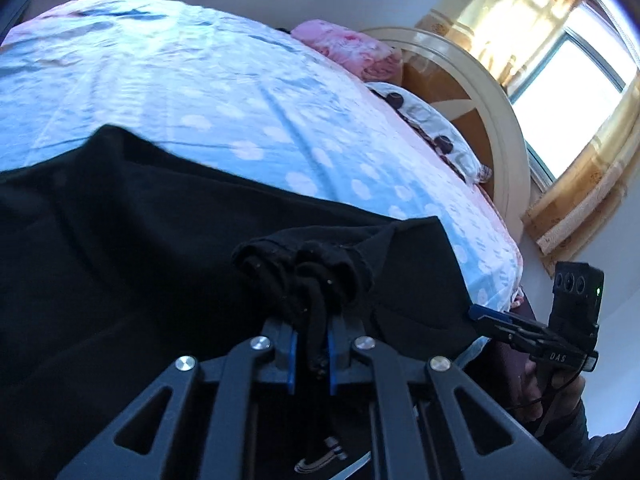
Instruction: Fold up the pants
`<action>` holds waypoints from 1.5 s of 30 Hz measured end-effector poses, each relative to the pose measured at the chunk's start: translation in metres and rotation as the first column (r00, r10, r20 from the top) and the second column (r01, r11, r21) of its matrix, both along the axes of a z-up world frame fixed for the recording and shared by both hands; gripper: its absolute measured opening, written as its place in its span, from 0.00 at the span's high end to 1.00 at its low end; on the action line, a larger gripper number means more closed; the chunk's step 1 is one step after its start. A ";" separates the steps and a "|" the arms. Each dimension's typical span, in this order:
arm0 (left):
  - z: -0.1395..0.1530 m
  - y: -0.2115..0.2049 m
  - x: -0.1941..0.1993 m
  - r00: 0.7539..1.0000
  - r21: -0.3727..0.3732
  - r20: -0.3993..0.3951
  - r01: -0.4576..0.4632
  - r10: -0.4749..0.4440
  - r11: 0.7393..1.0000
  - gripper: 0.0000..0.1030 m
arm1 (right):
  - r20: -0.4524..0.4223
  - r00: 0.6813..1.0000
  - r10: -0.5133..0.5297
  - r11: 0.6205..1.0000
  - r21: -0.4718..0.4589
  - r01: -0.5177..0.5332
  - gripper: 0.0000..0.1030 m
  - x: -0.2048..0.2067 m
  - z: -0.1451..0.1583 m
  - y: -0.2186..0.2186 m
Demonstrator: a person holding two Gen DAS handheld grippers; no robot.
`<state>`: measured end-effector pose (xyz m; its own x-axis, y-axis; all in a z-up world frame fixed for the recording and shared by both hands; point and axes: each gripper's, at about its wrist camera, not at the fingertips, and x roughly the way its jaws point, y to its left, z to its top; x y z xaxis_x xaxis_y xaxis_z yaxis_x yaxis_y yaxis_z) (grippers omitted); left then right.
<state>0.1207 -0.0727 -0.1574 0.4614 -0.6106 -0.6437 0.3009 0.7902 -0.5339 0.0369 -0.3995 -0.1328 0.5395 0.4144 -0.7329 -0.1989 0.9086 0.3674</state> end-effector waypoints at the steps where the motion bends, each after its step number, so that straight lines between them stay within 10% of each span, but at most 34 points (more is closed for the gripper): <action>1: -0.001 0.004 0.000 1.000 0.002 0.000 -0.011 0.011 1.000 0.89 | -0.001 1.000 0.007 1.000 0.001 -0.007 0.54 0.000 -0.001 0.002; 6: -0.009 0.003 0.001 1.000 0.041 -0.021 0.021 -0.020 0.999 0.80 | -0.007 1.000 0.018 0.999 -0.029 -0.018 0.54 0.004 -0.003 0.013; 11: 0.018 0.021 -0.013 0.988 0.109 0.142 -0.080 0.064 0.991 0.36 | 0.063 0.998 0.024 0.998 -0.059 -0.021 0.54 0.012 0.024 0.010; 14: 0.035 0.030 -0.019 0.960 0.166 0.253 -0.162 0.117 0.973 0.27 | 0.077 0.997 0.029 0.999 -0.044 -0.026 0.54 0.029 0.031 0.008; 23: 0.025 0.022 -0.016 0.971 0.186 0.217 -0.138 0.096 0.973 0.25 | -0.078 0.950 0.302 0.943 0.172 -0.286 0.54 0.109 -0.013 0.089; 28: 0.033 0.005 -0.022 0.970 0.216 0.238 -0.097 0.044 0.972 0.25 | -0.066 0.956 0.284 0.949 0.163 -0.271 0.54 0.133 -0.015 0.113; 37: 0.046 -0.036 -0.011 0.970 0.113 0.235 0.036 -0.062 0.993 0.17 | -0.059 0.985 0.164 0.980 0.124 -0.156 0.54 0.059 0.002 0.051; 45: 0.001 -0.067 -0.002 0.983 0.257 0.141 0.082 -0.122 0.963 0.16 | -0.070 0.994 0.090 0.986 0.144 -0.079 0.54 0.022 -0.025 -0.001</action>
